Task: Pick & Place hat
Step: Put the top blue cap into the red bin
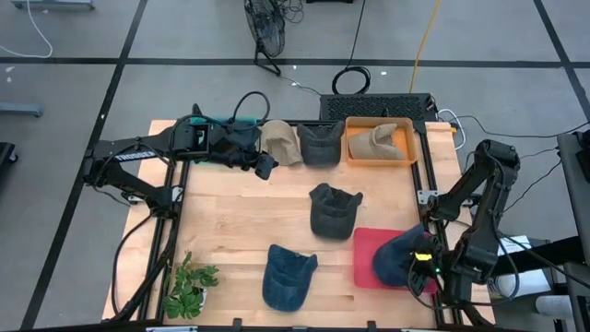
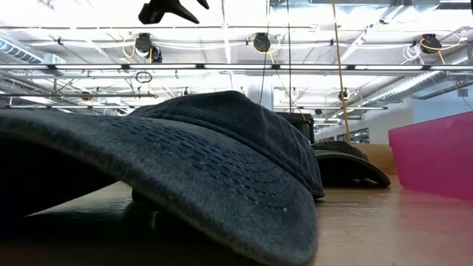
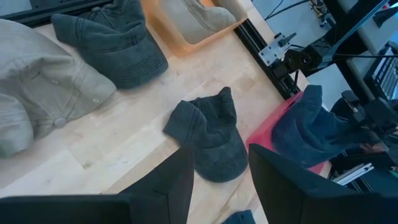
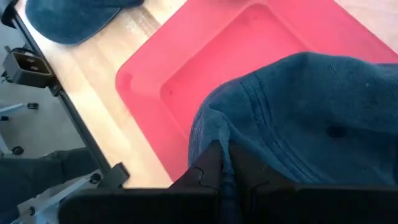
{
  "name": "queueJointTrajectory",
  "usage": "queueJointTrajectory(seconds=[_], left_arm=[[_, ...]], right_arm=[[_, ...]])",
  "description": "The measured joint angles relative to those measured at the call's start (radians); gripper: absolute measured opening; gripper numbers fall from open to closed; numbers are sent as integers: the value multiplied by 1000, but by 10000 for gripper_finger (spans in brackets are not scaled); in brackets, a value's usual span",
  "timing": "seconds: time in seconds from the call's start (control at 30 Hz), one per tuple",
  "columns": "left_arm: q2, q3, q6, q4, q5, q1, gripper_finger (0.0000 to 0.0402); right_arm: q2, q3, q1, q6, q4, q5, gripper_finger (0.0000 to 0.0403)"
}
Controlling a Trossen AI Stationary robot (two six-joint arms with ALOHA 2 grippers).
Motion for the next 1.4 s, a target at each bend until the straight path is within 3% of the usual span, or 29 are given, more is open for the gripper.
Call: queueJointTrajectory(seconds=[0.37,0.83,1.07,1.27,1.4], left_arm=[[0,0,-1,-3,23,-2,163],[0,0,-10,-4,39,-26,163],[0,0,-17,-4,39,-26,163],[0,0,-12,-3,38,-26,163],[0,0,-8,-3,38,-26,163]], right_arm=[[-26,-163,-53,-4,268,-4,12],[-98,-196,-93,-1,298,-44,129],[-165,-196,-172,-56,364,-25,121],[-165,-218,-311,-56,333,-26,101],[-165,-242,-397,-98,428,-87,90]])
